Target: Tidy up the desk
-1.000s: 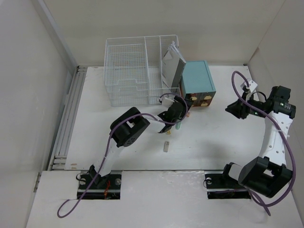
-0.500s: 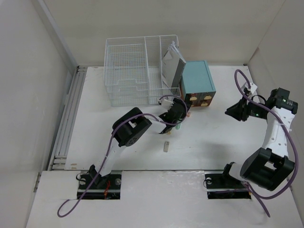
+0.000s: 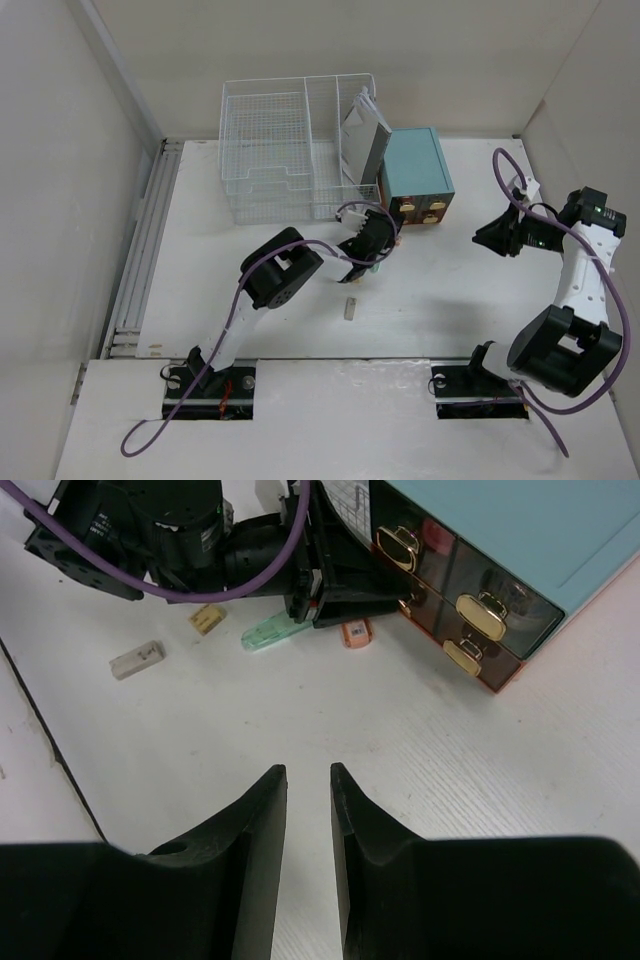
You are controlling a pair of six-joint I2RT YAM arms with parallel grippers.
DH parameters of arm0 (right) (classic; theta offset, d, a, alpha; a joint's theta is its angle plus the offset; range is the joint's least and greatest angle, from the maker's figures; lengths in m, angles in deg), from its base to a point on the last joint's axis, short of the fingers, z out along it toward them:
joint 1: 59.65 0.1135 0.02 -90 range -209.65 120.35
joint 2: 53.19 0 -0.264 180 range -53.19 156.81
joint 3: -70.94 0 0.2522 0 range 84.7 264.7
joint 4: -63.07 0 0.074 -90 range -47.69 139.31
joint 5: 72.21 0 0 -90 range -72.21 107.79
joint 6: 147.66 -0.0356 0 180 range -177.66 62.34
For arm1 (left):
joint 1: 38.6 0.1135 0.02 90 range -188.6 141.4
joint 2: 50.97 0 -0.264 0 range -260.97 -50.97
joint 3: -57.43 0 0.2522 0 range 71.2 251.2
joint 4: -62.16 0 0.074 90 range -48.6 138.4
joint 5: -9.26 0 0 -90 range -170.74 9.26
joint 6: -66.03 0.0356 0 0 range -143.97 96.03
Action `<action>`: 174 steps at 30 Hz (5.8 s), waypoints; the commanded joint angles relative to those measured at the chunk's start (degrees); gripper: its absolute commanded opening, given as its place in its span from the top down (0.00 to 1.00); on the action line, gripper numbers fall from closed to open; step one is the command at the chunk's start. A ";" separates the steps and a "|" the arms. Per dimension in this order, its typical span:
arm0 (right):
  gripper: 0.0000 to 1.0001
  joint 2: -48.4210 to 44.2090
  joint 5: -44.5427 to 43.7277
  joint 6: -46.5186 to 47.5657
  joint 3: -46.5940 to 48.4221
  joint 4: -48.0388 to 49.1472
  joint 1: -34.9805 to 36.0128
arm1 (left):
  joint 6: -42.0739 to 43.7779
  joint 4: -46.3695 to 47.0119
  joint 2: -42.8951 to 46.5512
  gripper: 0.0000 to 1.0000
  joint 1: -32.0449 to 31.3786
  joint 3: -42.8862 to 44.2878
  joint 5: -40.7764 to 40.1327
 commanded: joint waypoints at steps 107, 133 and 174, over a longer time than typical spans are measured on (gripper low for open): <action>0.42 -1.77 -32.08 -58.92 9.65 34.10 47.86 | 33.72 -56.40 28.53 0.86 -23.87 -22.01 -12.56; 0.34 16.50 -60.12 -61.20 -1.06 39.81 66.14 | 7.79 -82.85 97.26 1.00 -37.49 -37.23 -24.15; 0.37 29.79 -66.10 -77.99 0.26 49.05 74.05 | 9.46 -86.72 101.31 1.00 -37.49 -36.25 -26.62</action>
